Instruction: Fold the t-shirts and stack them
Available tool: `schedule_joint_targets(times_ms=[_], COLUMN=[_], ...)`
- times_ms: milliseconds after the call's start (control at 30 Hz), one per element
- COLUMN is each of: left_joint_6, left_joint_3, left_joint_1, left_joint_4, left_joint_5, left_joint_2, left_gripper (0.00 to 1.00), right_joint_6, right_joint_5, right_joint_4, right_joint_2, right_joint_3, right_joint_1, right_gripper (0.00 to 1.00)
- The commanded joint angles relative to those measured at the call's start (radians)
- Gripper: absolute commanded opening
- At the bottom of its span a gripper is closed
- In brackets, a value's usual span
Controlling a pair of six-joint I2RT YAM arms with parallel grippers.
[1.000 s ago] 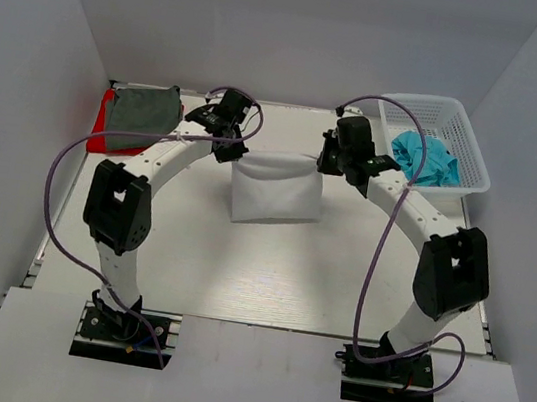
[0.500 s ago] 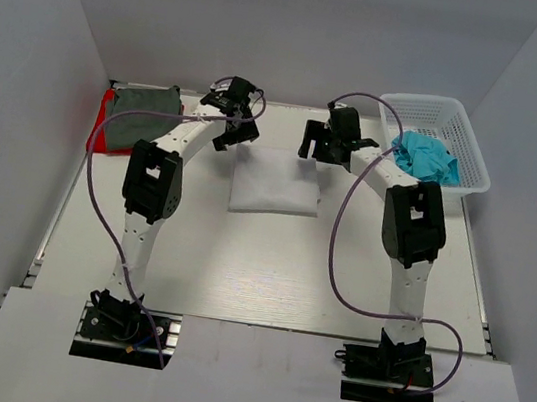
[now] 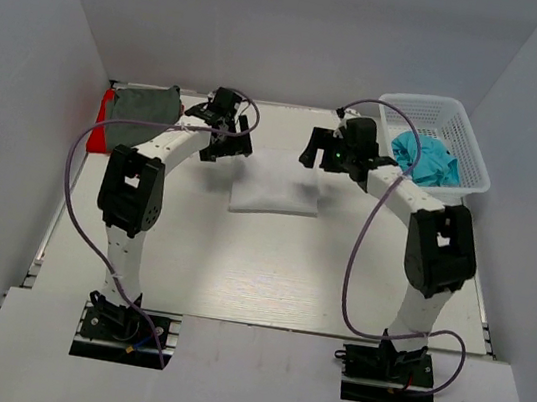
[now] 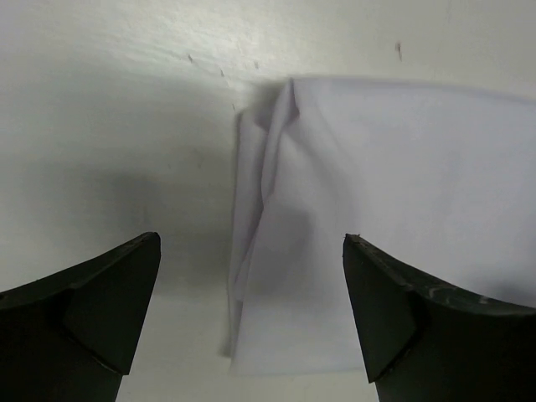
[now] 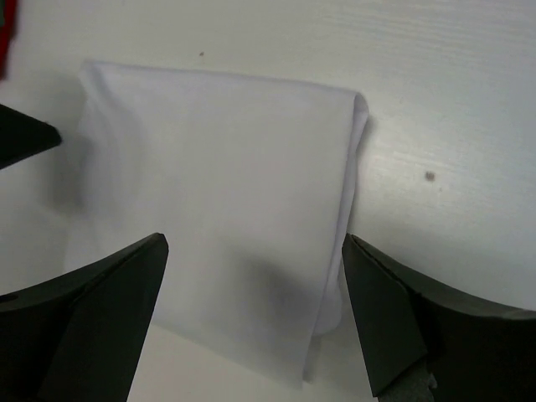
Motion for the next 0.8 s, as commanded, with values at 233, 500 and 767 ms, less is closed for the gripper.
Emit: schedule_joint_targets(times_ms=[233,500,767], left_joint_6=[0.126,0.138,0.172], left_joint_3=[-0.102,-0.128,-0.064], left_joint_1=[-0.021,-0.021,-0.021], left_joint_4=[0.048,0.078,0.058], left_joint_5=[0.097,0.174,0.183], left_joint_2=[-0.008,0.110,0.179], left_gripper=[0.79,0.61,0.21], right_joint_6=[0.039,0.009,-0.014], right_joint_5=[-0.021,0.035,0.062], right_joint_4=[0.105,0.060,0.077], right_joint_2=[-0.306,-0.413,-0.478], right_joint_3=[-0.284,-0.353,-0.419], right_joint_1=[-0.002,-0.003,-0.002], right_gripper=[0.90,0.90,0.90])
